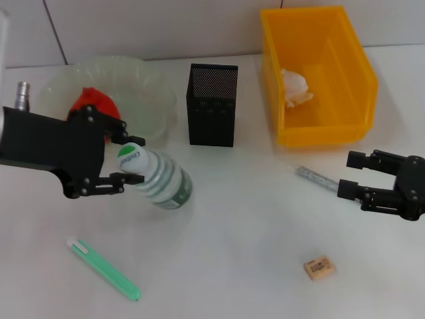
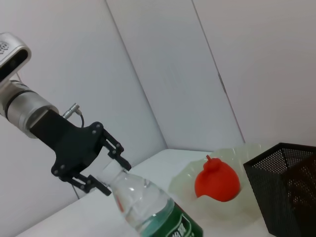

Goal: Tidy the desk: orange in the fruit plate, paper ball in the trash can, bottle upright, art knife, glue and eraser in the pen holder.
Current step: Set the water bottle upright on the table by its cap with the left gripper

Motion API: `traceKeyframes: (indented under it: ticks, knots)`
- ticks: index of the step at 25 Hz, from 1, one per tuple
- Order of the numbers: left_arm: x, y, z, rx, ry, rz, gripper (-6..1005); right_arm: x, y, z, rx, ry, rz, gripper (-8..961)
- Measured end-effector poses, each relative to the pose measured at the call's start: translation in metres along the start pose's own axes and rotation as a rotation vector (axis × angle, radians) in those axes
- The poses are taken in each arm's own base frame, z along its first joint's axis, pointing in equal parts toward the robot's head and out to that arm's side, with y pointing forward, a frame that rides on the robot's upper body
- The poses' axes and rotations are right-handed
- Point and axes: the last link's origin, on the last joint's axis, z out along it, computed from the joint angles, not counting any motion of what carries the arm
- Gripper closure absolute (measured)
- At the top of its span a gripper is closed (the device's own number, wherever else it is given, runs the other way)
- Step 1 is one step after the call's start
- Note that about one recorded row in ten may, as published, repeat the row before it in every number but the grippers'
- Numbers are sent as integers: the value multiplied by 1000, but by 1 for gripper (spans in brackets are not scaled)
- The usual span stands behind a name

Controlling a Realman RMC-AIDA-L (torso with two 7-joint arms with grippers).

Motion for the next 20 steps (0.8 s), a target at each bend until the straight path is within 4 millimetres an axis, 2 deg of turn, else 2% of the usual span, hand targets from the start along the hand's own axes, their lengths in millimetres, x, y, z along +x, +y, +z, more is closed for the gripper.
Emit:
traceKeyframes:
  ticks: [12, 20]
  knots:
    - [-2, 9, -26, 30, 37, -65, 539, -2, -1, 2, -5, 4, -9, 176]
    - [-10, 6, -39, 74, 41, -209, 533, -2, -1, 2, -5, 4, -14, 178]
